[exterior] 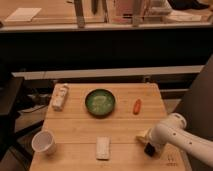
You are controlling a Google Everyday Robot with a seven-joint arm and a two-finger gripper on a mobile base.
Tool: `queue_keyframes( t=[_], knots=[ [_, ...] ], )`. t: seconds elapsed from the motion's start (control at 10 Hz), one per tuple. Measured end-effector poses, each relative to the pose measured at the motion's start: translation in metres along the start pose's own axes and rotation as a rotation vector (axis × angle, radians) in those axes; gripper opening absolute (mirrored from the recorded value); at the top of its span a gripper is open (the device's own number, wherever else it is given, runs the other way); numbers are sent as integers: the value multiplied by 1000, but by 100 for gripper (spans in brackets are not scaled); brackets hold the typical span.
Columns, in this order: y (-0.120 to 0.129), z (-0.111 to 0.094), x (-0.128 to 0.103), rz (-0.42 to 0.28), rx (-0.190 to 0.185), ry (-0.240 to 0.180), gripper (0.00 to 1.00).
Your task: Place the eraser in the ceramic cup
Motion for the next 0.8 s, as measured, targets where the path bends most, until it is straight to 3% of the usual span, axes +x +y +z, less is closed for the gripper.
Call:
queue_keyframes(
  t=[0.1, 0.5, 0.8],
  knots=[
    [0, 0, 0, -2, 3, 1, 69],
    [2, 0, -1, -11, 13, 4, 65],
    [-4, -15, -2, -32, 14, 15, 37]
  ],
)
